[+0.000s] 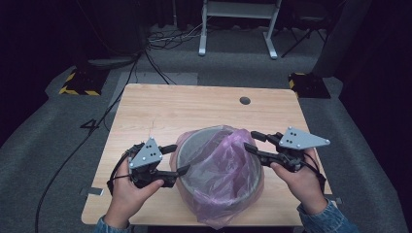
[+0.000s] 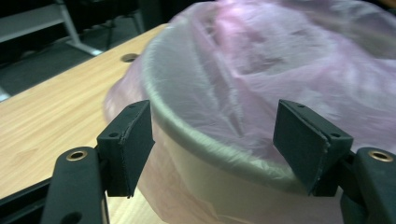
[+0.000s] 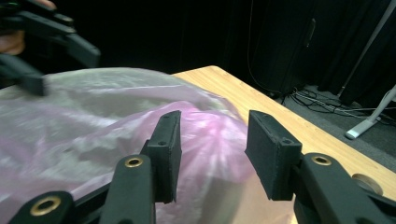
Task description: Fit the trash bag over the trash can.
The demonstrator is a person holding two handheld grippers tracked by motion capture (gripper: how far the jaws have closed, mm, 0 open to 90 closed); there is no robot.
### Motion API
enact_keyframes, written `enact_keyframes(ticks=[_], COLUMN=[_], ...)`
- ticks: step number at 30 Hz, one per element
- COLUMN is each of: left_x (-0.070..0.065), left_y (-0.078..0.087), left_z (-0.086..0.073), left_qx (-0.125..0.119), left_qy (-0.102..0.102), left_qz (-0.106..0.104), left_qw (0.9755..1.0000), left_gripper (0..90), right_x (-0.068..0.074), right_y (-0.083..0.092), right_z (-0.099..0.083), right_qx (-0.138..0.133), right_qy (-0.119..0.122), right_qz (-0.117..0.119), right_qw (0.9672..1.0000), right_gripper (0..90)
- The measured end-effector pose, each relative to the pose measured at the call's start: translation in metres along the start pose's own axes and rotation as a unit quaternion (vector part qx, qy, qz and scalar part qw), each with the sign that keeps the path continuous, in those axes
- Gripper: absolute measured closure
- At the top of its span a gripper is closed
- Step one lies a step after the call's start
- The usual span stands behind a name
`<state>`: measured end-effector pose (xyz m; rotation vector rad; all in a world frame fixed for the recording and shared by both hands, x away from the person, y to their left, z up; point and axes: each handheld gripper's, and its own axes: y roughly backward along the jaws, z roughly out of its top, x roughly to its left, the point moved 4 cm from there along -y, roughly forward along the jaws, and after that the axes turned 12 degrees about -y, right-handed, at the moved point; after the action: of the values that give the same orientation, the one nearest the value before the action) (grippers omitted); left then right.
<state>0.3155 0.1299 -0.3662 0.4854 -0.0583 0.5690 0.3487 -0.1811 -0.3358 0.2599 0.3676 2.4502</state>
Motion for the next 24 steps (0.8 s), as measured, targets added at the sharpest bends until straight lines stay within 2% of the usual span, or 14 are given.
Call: enact_keyframes(ticks=[1, 3, 5, 6, 11, 13, 15, 19, 22, 24], left_x=[-0.001, 0.000, 0.002, 0.003, 0.007, 0.009, 0.011, 0.017, 0.023, 0.024], left_y=[-0.001, -0.002, 0.001, 0.003, 0.010, 0.013, 0.015, 0.019, 0.016, 0.013], left_z=[0.000, 0.001, 0.002, 0.002, 0.002, 0.000, -0.002, -0.013, -0.028, -0.038], left_qx=[0.000, 0.004, -0.001, -0.004, -0.021, -0.013, -0.011, 0.003, 0.028, 0.032], left_qy=[0.006, 0.007, 0.004, 0.007, 0.010, 0.005, 0.009, 0.018, 0.023, 0.035], left_qz=[0.000, 0.016, 0.036, 0.040, 0.044, 0.060, 0.064, 0.080, 0.093, 0.087], left_qw=[1.0000, 0.9998, 0.9994, 0.9992, 0.9987, 0.9981, 0.9978, 0.9966, 0.9950, 0.9951], left_gripper=[36.7, 42.1, 54.6, 62.4, 86.4, 89.2, 89.8, 90.0, 90.0, 90.0], right_x=[0.001, 0.003, 0.004, 0.005, 0.007, 0.007, 0.007, 0.010, 0.014, 0.015], right_y=[0.003, 0.008, 0.013, 0.016, 0.025, 0.029, 0.032, 0.043, 0.048, 0.050], right_z=[-0.002, -0.005, -0.010, -0.013, -0.027, -0.030, -0.031, -0.033, -0.038, -0.044], right_qx=[0.000, 0.001, 0.001, 0.001, -0.006, -0.010, -0.012, -0.016, -0.005, 0.009], right_qy=[0.001, 0.001, -0.001, -0.005, -0.030, -0.038, -0.045, -0.056, -0.043, -0.033], right_qz=[0.001, 0.001, 0.002, 0.005, 0.016, 0.017, 0.022, 0.056, 0.075, 0.079], right_qw=[1.0000, 1.0000, 1.0000, 1.0000, 0.9994, 0.9991, 0.9987, 0.9967, 0.9962, 0.9963], right_gripper=[55.3, 54.7, 54.4, 54.2, 52.8, 51.6, 49.5, 42.6, 37.7, 34.2])
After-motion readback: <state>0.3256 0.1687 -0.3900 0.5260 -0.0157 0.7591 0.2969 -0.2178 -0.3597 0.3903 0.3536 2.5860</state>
